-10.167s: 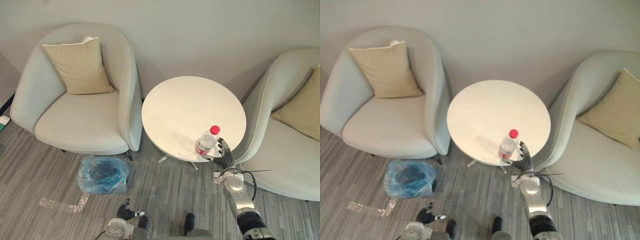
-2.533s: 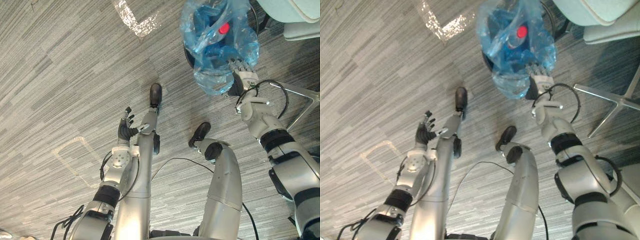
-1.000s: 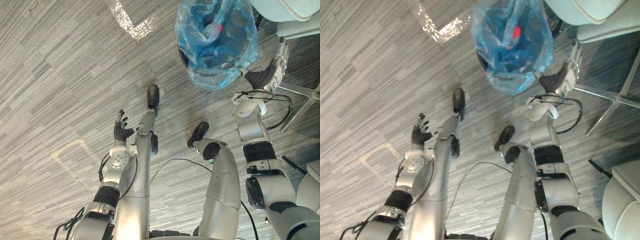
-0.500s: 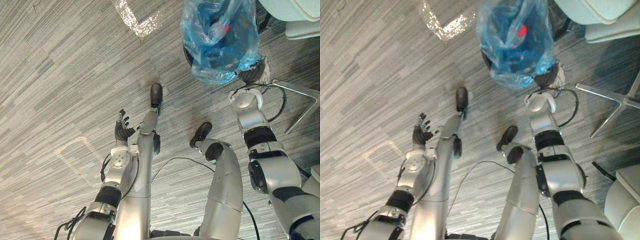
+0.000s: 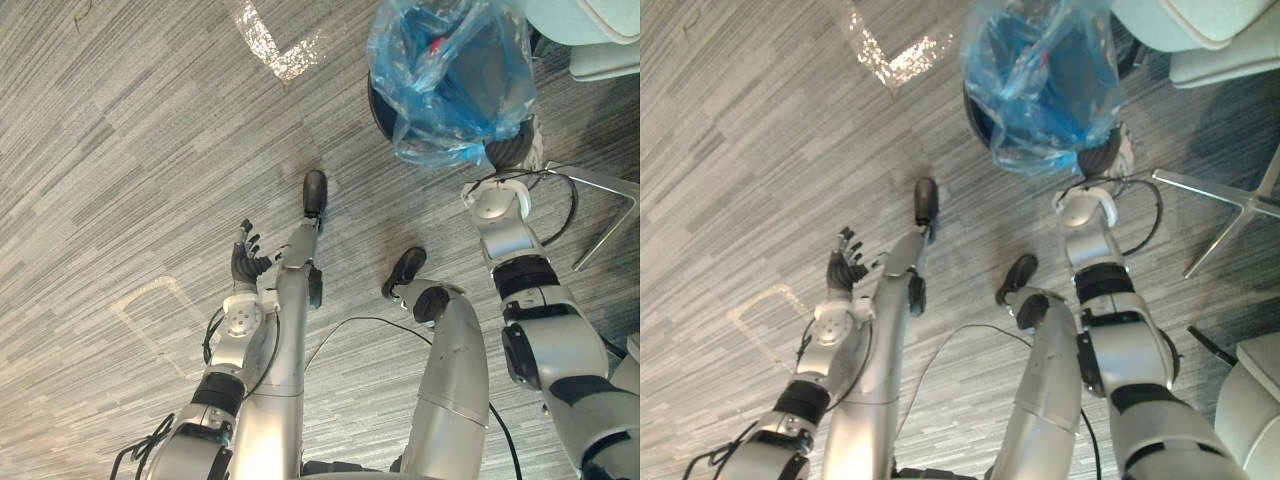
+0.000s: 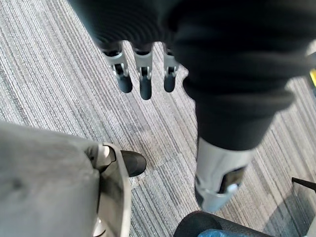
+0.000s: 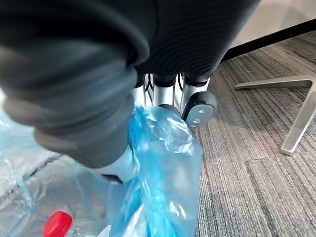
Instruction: Gather rubbish on tea table into small bin, then transfer packed bag to large trash can.
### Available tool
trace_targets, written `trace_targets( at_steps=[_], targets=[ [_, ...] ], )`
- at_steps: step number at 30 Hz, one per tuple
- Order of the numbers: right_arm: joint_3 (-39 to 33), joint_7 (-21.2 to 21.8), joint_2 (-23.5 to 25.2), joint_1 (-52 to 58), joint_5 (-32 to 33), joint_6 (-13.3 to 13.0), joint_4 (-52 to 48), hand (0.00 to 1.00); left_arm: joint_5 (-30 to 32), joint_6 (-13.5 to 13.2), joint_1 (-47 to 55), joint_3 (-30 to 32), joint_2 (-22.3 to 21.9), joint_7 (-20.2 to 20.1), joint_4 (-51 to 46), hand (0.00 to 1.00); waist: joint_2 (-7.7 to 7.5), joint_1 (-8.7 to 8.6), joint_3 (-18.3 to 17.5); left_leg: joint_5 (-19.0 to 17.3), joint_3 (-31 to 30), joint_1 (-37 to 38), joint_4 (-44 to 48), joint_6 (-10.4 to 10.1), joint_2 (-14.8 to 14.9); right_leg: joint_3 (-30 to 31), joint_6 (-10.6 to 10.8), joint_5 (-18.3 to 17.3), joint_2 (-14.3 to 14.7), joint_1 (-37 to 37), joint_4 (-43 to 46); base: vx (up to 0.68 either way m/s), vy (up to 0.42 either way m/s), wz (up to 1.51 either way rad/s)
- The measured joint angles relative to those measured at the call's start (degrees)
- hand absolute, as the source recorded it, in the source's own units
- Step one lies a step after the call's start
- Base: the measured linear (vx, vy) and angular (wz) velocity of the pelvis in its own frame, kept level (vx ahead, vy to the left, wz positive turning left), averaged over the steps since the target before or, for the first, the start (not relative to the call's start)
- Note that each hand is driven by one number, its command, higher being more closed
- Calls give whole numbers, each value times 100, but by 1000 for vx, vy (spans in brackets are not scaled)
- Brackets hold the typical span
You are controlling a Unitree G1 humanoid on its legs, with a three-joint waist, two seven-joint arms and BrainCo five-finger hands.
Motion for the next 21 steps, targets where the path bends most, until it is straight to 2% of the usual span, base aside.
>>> trace_targets(
  at_steps=[5, 8, 12, 16, 19, 21],
  targets=[
    [-256, 35, 476, 815, 549, -142, -1175, 100, 29, 161, 46, 52, -55, -114, 287, 0, -7, -33, -4, -11, -30, 492, -111, 7, 0, -59, -11, 6, 8, 508, -102, -64, 20, -1],
    [-255, 141, 887, 1448, 897, -359, -1854, 100, 191, 313, 257, 87, -109, -240, 307, 0, -8, -39, -8, -42, 48, 1027, -421, -48, 72, -107, -21, 24, 73, 1026, -359, -63, -9, 2],
    [-233, 418, 1327, 2250, 1335, -592, -2569, 100, 262, 426, 642, -41, -248, -398, 155, 0, -15, -57, -11, 155, 205, 1906, -973, -24, 75, -123, 26, 86, 84, 1784, -751, -15, -19, 3],
    [-137, 886, 1610, 3077, 1793, -831, -3182, 100, 377, 510, 866, -236, -394, -533, -17, 0, -46, -106, -36, 218, 200, 2767, -1345, -42, 67, -290, 46, 153, 123, 2728, -1226, 14, 2, 2],
    [-2, 1174, 1787, 3552, 1902, -921, -3338, 100, 474, 514, 1062, -249, -391, -643, -151, 0, -161, -149, -124, 210, 217, 3348, -1556, -50, 67, -319, 94, 179, 181, 3330, -1538, 58, -10, -3],
    [173, 1401, 1906, 3885, 2016, -962, -3418, 100, 495, 522, 1237, -277, -364, -718, -212, 0, -296, -186, -331, 204, 237, 3749, -1797, -60, 65, -354, 116, 193, 216, 3726, -1780, 118, -27, -4]
  ],
)
